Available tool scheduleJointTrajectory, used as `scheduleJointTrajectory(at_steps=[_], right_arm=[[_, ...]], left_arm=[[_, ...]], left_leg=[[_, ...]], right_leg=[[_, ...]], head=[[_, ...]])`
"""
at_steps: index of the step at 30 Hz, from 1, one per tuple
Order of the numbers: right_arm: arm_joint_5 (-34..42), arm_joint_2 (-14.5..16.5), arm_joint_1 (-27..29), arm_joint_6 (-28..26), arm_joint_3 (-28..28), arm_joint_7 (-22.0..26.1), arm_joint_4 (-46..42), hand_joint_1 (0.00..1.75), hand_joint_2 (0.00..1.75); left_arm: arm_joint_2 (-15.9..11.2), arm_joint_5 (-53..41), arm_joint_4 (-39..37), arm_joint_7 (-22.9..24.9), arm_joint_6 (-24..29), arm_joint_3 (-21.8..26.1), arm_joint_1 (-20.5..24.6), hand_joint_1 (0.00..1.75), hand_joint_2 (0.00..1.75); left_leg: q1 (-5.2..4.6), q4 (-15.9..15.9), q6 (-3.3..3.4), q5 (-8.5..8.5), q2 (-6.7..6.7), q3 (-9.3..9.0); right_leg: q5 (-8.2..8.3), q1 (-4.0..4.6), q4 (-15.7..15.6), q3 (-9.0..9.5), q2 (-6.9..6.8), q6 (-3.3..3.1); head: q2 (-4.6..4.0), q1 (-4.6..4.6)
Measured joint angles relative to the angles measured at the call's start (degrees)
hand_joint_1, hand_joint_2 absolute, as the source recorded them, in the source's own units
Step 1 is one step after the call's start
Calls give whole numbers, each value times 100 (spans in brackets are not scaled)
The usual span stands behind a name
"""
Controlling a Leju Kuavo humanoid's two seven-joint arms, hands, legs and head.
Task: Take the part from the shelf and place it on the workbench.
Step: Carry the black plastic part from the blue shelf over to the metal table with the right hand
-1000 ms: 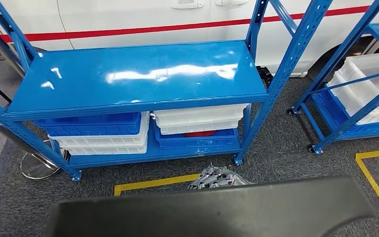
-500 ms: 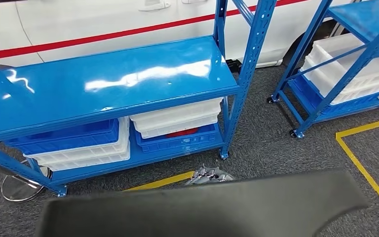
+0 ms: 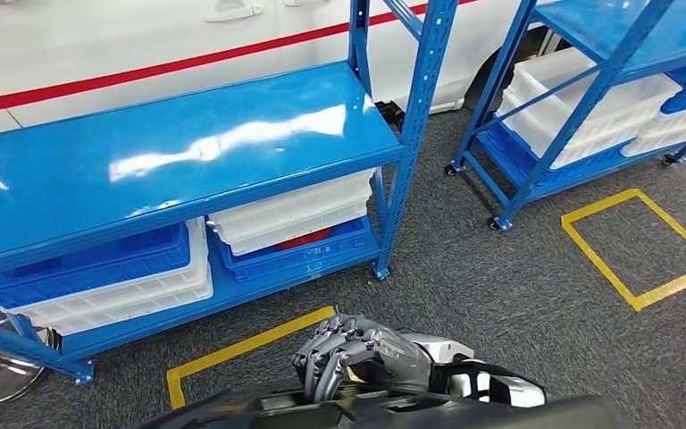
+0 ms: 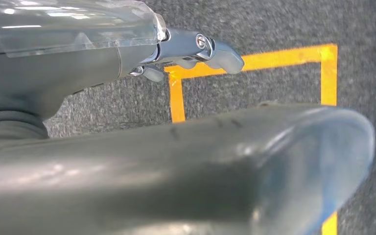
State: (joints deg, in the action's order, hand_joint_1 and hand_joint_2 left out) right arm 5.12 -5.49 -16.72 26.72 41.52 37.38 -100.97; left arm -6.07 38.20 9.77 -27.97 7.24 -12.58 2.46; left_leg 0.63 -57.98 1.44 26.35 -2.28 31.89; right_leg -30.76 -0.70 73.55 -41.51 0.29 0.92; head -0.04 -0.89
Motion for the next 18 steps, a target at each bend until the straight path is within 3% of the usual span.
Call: scheduleJointTrajectory(at_steps=[2, 4, 6, 8, 10, 12, 14, 15, 16, 18], right_arm=[[-17, 11, -25, -54, 49, -5, -1, 161, 175], [-24, 30, -76, -97, 90, -31, -7, 161, 175], [-25, 40, -127, -123, 125, -76, -15, 161, 175], [-23, 43, -157, -131, 150, -116, -18, 161, 175], [-9, 46, -221, -110, 197, -187, -5, 161, 175], [52, 64, -338, -66, 290, -310, 65, 161, 175], [183, 98, -455, -19, 406, -402, 220, 161, 175], [270, 115, -508, 2, 465, -412, 316, 161, 175], [361, 134, -557, 15, 521, -401, 411, 161, 175], [525, 166, -647, 26, 608, -335, 561, 161, 175]], left_arm=[[-6, -8, 0, 8, 17, -3, 14, 0, 0], [-15, -8, 0, 16, 64, -3, 28, 0, 0], [-30, -3, 0, 29, 113, -3, 38, 0, 0], [-45, 1, 0, 37, 146, -3, 52, 0, 0], [-64, 7, 0, 38, 168, -4, 60, 0, 0], [-82, 38, 0, 39, 179, -3, 54, 0, 0], [-87, 94, 0, 40, 181, 0, 40, 0, 0], [-85, 117, 0, 45, 182, 2, 30, 0, 0], [-82, 131, 0, 59, 188, 3, 21, 0, 0], [-76, 143, 0, 100, 235, 5, 8, 0, 0]], left_leg=[[-9, -12, -12, 11, -76, -6], [-32, -23, -45, 28, -150, -14], [-42, -18, -101, 37, -232, -26], [-37, -8, -166, 48, -292, -41], [-22, -183, -225, 194, -146, 24], [-3, -813, -269, 552, 93, 305], [3, -1515, -297, 815, 176, 638], [7, -1624, -307, 787, 183, 696], [14, -1513, -313, 654, 188, 654], [49, -809, -316, 255, 315, 345]], right_leg=[[290, 9, -623, 354, -90, -37], [449, 60, -1248, 687, -287, -106], [461, 111, -1455, 767, -348, -153], [507, 99, -1498, 762, -234, -192], [558, 58, -1557, 771, -140, -249], [588, 44, -1578, 759, -44, -286], [597, 46, -1567, 741, 74, -298], [598, 46, -1556, 738, 138, -299], [595, 44, -1542, 738, 201, -295], [580, 36, -1498, 731, 317, -268]], head=[[-1, 1], [-1, 0], [0, -2], [0, -2], [0, -4], [0, -8], [0, -8], [0, -8], [0, -9], [0, -8]])
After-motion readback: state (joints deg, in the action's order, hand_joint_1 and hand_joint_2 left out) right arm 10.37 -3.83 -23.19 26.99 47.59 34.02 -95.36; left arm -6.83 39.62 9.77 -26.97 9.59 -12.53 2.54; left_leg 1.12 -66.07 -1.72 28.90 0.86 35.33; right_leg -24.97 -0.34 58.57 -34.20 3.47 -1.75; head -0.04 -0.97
